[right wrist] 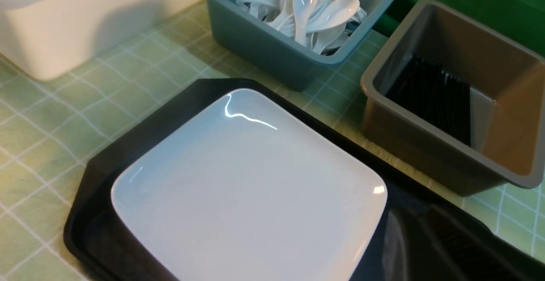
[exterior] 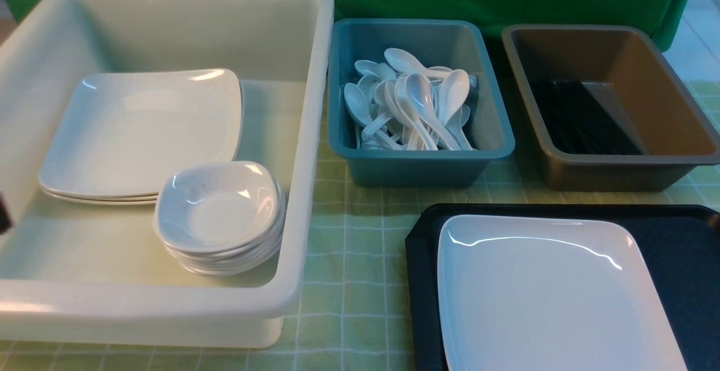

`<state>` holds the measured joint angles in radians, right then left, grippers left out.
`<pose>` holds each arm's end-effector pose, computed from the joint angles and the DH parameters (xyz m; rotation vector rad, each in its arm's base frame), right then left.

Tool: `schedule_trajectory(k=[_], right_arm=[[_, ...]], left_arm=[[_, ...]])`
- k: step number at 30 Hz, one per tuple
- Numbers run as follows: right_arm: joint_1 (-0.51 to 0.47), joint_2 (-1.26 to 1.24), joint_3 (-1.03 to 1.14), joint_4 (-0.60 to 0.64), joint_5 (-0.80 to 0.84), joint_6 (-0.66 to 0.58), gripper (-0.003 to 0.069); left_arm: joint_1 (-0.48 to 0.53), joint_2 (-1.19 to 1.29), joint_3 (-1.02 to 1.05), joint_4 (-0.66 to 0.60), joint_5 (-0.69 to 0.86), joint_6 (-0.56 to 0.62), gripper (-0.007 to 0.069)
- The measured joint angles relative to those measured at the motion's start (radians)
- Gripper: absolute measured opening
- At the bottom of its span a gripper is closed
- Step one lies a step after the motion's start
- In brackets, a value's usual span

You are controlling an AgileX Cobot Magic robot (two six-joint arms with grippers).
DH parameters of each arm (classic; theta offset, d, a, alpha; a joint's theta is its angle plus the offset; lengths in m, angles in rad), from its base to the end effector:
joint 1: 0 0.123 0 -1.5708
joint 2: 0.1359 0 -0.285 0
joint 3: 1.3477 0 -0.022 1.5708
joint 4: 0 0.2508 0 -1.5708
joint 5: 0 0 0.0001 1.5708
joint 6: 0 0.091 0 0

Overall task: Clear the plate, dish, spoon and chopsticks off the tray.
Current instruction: Use the left arm to grab a plate from the dinner plate

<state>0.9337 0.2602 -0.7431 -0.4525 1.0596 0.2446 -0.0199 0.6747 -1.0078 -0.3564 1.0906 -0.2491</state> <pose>0.0352 -0.0108 0.3507 -0.6556 1.8734 0.2192 0.0922 -0.0300 0.4000 -0.2696 2.2246 -0.5893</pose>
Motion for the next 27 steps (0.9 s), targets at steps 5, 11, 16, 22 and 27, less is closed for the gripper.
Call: schedule_trajectory(k=[5, 11, 16, 22, 27], right_arm=[[0.000, 0.000, 0.000, 0.000, 0.000, 0.000, 0.0050], [0.000, 0.000, 0.000, -0.001, 0.000, -0.001, 0.0053], [0.000, 0.000, 0.000, -0.002, 0.000, -0.001, 0.0061], [0.000, 0.000, 0.000, -0.002, 0.000, -0.001, 0.0066], [0.000, 0.000, 0.000, -0.002, 0.000, -0.001, 0.0071]], left_arm=[[-0.011, 0.314, -0.046, -0.493, 0.100, 0.395, -0.0020], [-0.246, 0.650, -0.085, -0.533, 0.065, 0.448, -0.0018], [-0.510, 0.830, -0.188, -0.374, -0.012, 0.314, -0.0007], [-0.652, 1.019, -0.384, -0.148, -0.024, 0.139, 0.0076], [-0.692, 1.218, -0.651, 0.013, 0.002, 0.088, 0.0238]])
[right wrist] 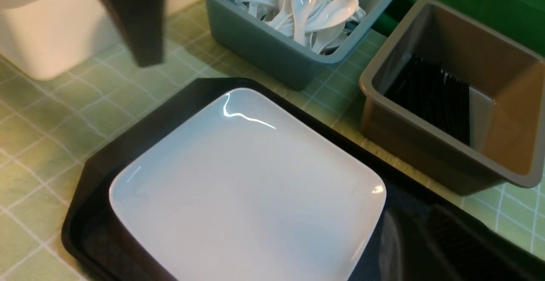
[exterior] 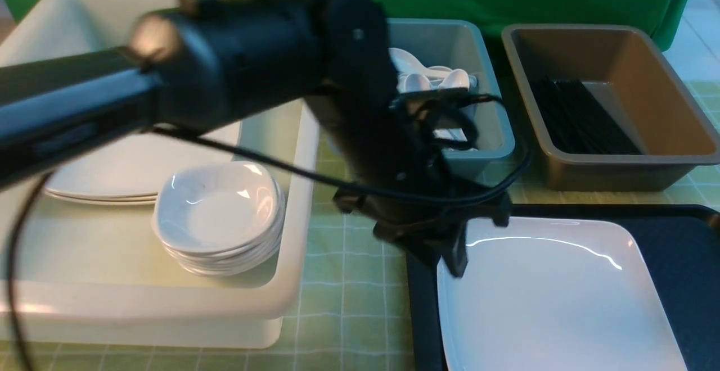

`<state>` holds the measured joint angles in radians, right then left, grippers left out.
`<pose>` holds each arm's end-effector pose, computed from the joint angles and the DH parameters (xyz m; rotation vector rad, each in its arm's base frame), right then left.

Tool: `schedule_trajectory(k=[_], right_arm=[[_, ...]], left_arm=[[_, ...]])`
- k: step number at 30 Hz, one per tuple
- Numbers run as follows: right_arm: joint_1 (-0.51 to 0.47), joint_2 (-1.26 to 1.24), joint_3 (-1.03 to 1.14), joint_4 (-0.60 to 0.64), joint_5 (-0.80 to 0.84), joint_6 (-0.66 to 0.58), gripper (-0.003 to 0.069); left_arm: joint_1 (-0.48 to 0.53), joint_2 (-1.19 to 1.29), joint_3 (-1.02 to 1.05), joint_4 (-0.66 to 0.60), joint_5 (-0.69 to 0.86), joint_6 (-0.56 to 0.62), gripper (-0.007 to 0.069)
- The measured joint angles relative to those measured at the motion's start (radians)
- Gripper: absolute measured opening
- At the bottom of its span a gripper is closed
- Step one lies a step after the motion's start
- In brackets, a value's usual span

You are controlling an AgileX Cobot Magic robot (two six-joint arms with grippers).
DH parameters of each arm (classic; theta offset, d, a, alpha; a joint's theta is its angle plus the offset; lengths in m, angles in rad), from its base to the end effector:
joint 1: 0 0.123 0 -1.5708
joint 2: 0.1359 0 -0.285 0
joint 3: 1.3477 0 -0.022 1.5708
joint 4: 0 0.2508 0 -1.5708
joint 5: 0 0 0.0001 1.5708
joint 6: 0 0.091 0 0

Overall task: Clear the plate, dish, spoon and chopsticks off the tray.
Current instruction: Use the left arm to grab a plate from the dinner plate

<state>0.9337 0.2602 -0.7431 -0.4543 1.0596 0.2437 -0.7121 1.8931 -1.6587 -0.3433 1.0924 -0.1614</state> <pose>0.0353 -0.0109 0.3507 -0.6562 1.8724 0.2167 0.2907 -0.2869 0.2822 0.6396 2.8426 -0.6466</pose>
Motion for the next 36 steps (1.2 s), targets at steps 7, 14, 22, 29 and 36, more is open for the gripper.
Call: schedule_trajectory(k=[7, 14, 22, 29, 36], right_arm=[[0.000, 0.000, 0.000, 0.000, 0.000, 0.000, 0.0073], [0.000, 0.000, 0.000, 0.000, 0.000, 0.000, 0.0074], [0.000, 0.000, 0.000, 0.000, 0.000, 0.001, 0.0074], [0.000, 0.000, 0.000, 0.000, 0.000, 0.001, 0.0074], [0.000, 0.000, 0.000, 0.000, 0.000, 0.014, 0.0078]], left_arm=[[0.002, 0.206, -0.218, 0.127, -0.005, 0.032, 0.0347], [0.002, 0.314, -0.290, 0.152, -0.036, 0.054, 0.0356], [0.002, 0.374, -0.292, 0.193, -0.083, 0.057, 0.0357], [0.002, 0.397, -0.298, 0.208, -0.125, 0.057, 0.0357], [0.003, 0.426, -0.298, 0.108, -0.131, 0.057, 0.0357]])
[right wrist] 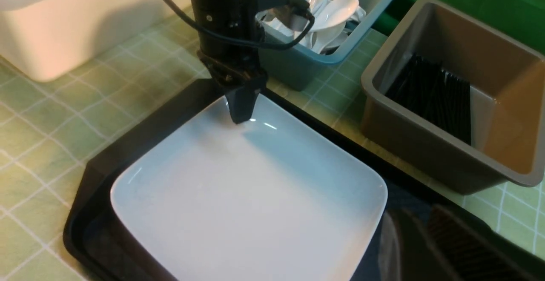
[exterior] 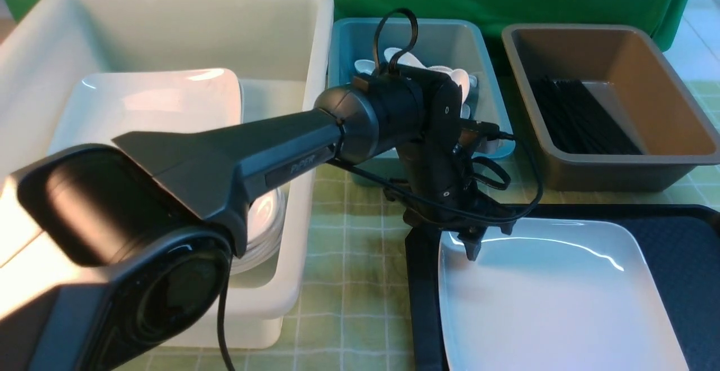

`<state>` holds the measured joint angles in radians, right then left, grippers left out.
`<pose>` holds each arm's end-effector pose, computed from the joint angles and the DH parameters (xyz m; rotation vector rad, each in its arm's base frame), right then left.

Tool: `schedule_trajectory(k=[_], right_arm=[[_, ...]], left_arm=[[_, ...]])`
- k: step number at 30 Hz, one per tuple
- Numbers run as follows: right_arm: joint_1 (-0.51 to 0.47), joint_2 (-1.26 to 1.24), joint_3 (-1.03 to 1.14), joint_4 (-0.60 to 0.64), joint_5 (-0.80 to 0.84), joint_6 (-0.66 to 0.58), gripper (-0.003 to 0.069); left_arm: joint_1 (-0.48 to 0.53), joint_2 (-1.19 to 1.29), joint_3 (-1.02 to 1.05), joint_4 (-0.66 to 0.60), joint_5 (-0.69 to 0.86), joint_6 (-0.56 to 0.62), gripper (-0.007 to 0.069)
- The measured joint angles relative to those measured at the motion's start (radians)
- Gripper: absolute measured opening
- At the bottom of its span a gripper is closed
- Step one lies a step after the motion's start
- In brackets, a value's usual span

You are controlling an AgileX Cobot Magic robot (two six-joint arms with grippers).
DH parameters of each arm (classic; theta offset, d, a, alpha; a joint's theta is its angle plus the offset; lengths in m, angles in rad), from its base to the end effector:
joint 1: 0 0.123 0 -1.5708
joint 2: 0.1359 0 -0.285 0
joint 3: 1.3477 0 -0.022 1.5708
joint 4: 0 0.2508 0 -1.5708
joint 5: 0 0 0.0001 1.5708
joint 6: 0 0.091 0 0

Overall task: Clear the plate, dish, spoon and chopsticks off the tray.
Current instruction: Use the left arm to grab a plate from the dinner plate

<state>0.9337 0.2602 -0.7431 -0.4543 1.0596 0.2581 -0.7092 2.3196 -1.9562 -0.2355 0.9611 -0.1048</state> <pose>0.0353 -0.0109 0.3507 -0.6428 1.8776 0.2260 0.3666 -0.3376 0.1723 0.7156 2.7928 -0.4784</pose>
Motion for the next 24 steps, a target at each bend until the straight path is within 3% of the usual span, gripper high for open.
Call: schedule_trajectory(k=[7, 14, 17, 22, 24], right_arm=[[0.000, 0.000, 0.000, 0.000, 0.002, 0.009, 0.0085], [0.000, 0.000, 0.000, 0.001, 0.004, 0.009, 0.0089], [0.000, 0.000, 0.000, 0.001, 0.005, 0.012, 0.0093], [0.000, 0.000, 0.000, 0.001, 0.007, 0.029, 0.0096], [0.000, 0.000, 0.000, 0.001, 0.007, 0.031, 0.0097]], left_arm=[[0.002, 0.022, -0.001, -0.200, -0.002, 0.000, 0.0357], [-0.004, 0.044, -0.003, -0.261, 0.000, -0.066, 0.0332], [-0.005, 0.056, -0.006, -0.289, 0.004, -0.100, 0.0277], [0.002, 0.066, -0.009, -0.321, 0.015, -0.088, 0.0069], [0.002, 0.064, -0.009, -0.343, 0.013, -0.069, 0.0053]])
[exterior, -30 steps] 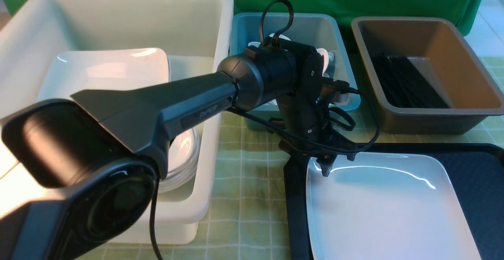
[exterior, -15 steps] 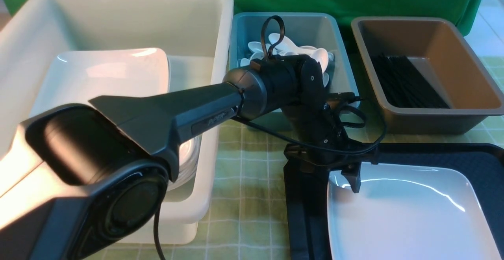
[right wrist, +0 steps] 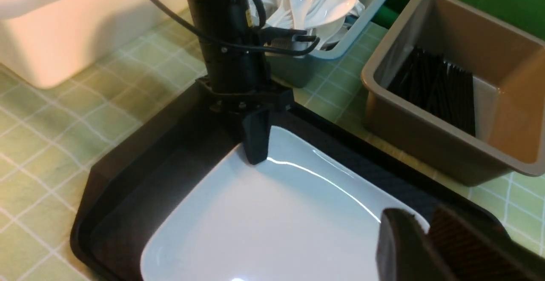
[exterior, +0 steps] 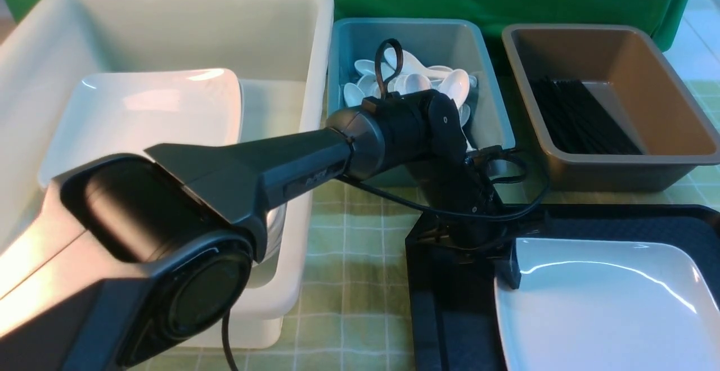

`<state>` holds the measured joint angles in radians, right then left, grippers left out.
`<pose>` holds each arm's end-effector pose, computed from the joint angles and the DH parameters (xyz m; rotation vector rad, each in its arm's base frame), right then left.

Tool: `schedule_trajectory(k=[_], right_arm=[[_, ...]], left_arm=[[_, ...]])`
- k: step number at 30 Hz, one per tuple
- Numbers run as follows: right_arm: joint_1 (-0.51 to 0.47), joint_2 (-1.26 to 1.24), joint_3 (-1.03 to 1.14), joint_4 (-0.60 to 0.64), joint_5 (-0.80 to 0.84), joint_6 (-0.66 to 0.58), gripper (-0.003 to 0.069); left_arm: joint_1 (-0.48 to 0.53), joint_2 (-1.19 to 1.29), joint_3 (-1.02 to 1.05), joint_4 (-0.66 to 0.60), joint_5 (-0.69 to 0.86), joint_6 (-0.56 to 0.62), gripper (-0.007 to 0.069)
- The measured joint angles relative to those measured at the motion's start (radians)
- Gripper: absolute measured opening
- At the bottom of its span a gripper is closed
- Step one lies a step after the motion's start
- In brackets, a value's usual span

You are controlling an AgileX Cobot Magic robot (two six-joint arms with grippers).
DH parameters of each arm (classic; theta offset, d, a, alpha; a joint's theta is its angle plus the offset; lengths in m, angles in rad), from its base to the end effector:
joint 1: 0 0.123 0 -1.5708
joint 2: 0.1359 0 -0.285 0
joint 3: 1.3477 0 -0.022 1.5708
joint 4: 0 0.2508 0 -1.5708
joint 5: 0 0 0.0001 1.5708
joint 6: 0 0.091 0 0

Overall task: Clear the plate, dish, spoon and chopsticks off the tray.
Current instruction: Use the left arm to grab a plate from the dinner plate, then use the left arm to put the plate into the large storage box on the left

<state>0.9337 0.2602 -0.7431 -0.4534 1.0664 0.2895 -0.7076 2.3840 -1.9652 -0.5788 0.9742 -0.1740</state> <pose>0.0352 -0.0112 0.3502 -0.6140 1.8954 0.2437 0.3560 -0.3587 0.1519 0.3983 2.9741 -0.8916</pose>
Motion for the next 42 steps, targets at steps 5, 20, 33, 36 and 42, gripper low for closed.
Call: schedule_trajectory(k=[5, 20, 33, 36, 42], right_arm=[[0.000, 0.000, 0.000, 0.000, 0.000, 0.003, 0.0103], [0.000, 0.000, 0.000, 0.000, 0.000, 0.004, 0.0107], [0.000, 0.000, 0.000, 0.000, 0.001, 0.004, 0.0115], [0.000, 0.000, 0.000, 0.000, 0.001, 0.004, 0.0115], [0.000, 0.000, 0.000, 0.000, 0.001, 0.005, 0.0116]], left_arm=[[0.002, -0.068, 0.009, -0.074, 0.021, 0.071, 0.0018], [0.365, -0.496, 0.009, -0.454, 0.168, 0.362, 0.0011], [1.100, -0.693, 0.139, 0.031, 0.228, 0.055, 0.0010], [1.130, -0.701, 0.211, 0.072, 0.180, -0.037, 0.0010], [1.133, -0.742, 0.473, 0.137, -0.063, -0.247, 0.0010]])
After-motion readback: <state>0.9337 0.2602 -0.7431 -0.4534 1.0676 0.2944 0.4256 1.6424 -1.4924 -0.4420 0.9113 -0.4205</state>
